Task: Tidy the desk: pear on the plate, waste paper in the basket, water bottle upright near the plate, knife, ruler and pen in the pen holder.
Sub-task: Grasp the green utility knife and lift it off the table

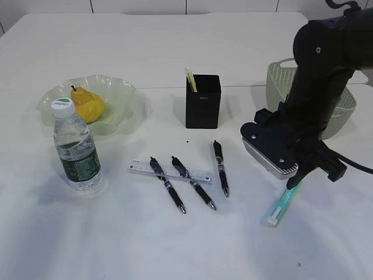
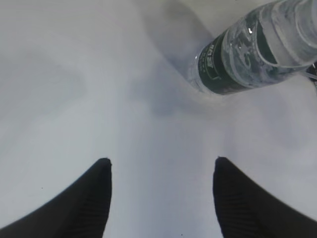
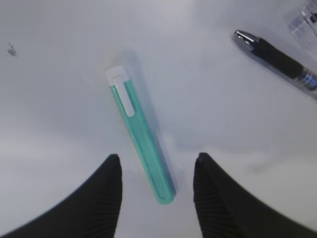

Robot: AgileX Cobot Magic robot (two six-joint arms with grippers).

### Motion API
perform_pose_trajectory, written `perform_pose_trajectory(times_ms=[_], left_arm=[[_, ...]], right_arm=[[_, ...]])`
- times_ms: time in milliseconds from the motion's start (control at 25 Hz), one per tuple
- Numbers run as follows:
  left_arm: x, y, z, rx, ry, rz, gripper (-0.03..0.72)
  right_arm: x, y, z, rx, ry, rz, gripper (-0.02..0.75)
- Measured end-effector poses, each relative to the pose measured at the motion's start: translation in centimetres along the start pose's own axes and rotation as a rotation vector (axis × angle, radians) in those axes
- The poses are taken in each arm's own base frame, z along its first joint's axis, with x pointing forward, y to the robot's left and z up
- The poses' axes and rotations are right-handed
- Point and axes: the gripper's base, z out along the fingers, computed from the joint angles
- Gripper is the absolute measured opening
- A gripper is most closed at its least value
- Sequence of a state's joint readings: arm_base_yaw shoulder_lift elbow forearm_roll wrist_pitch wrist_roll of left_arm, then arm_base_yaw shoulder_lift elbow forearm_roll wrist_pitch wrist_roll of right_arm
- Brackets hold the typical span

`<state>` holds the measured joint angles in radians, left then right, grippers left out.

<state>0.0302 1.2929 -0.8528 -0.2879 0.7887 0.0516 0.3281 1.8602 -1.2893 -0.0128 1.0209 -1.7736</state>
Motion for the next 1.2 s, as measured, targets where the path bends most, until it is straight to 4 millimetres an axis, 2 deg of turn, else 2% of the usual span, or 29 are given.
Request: perform_pose_trajectory(times_ms=[320,680,800,1000,1200], left_arm=[[-0.2,0.0,0.0,-0.001,-0.019,0.000,0.456],[-0.5,0.1,0.0,-0.006,-0.055,0.004,0.456],[-0.6,0.1,0.0,-0.007,-0.064,0.004,0.456],[-0.6,0.1,0.0,-0.007,-0.066,0.004,0.456],[-0.6,0.1,0.0,-0.009,-0.068,0.005,0.456]], right_arm=[[0.1,0.1,1.6,-0.077,0.002,-0.055,0.355],[0.3,-0.5,1.8,-0.009,0.020,-0.091,0.356],[0.1,0.0,2.7,-0.015,0.014,-0.094,0.356],[-0.3,2.0,4.9,-0.052,0.002,-0.100,0.356],[-0.4,2.1,4.4,0.026,0.021,-0.114,0.356]])
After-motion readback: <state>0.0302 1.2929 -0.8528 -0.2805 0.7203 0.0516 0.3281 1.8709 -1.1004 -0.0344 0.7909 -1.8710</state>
